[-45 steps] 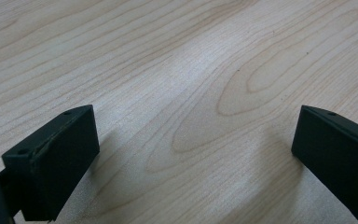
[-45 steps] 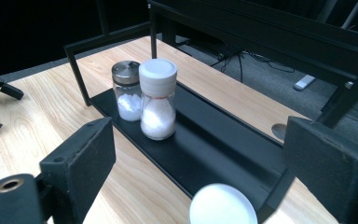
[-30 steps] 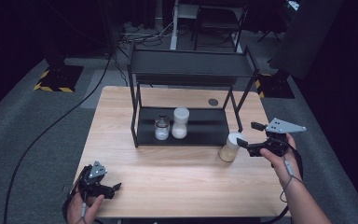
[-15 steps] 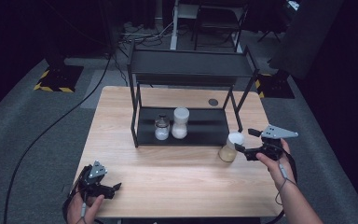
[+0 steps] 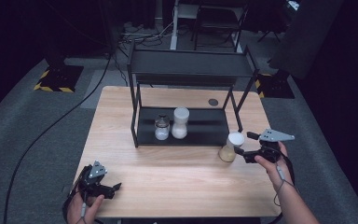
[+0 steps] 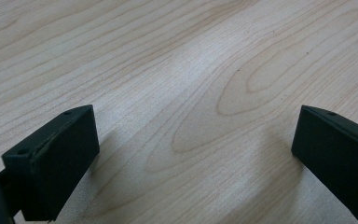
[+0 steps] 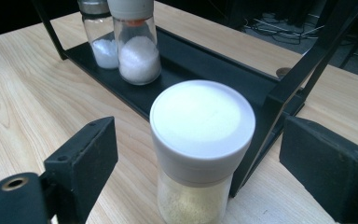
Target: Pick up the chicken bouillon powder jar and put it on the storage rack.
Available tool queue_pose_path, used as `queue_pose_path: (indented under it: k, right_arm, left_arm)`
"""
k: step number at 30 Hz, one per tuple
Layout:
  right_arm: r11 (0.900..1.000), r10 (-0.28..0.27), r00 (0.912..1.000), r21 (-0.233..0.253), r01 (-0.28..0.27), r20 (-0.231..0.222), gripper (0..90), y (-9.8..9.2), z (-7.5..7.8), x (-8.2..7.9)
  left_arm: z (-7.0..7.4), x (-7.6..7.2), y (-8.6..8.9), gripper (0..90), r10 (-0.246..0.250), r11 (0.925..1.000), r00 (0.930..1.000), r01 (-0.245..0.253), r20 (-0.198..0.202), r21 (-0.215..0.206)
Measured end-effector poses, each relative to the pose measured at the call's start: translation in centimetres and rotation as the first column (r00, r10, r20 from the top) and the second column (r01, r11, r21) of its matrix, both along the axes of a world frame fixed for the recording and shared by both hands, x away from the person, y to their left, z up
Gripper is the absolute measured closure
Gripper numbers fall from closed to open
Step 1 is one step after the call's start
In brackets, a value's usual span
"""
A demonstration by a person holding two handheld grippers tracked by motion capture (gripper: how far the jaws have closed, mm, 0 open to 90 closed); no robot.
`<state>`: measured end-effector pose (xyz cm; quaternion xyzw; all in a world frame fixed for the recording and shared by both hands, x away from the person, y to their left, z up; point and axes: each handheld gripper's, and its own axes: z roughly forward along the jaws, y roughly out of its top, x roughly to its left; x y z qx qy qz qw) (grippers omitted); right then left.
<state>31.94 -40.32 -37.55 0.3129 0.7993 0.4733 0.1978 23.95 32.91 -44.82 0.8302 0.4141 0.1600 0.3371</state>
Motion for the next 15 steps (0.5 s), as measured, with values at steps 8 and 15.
queue_pose_path:
  k: [8, 15]
  right_arm:
    - [1.0, 0.008, 0.9999, -0.006, -0.008, -0.009, 13.0, 0.3, -0.6, 0.7]
    - [1.0, 0.014, 0.9998, -0.012, -0.014, -0.016, 15.9, 0.5, -1.2, 1.4]
  left_arm:
    - [0.0, 0.0, 0.0, 0.2, 0.0, 1.0, 1.0, 0.0, 0.0, 0.0]
    - [0.0, 0.0, 0.0, 0.2, 0.0, 1.0, 1.0, 0.0, 0.0, 0.0]
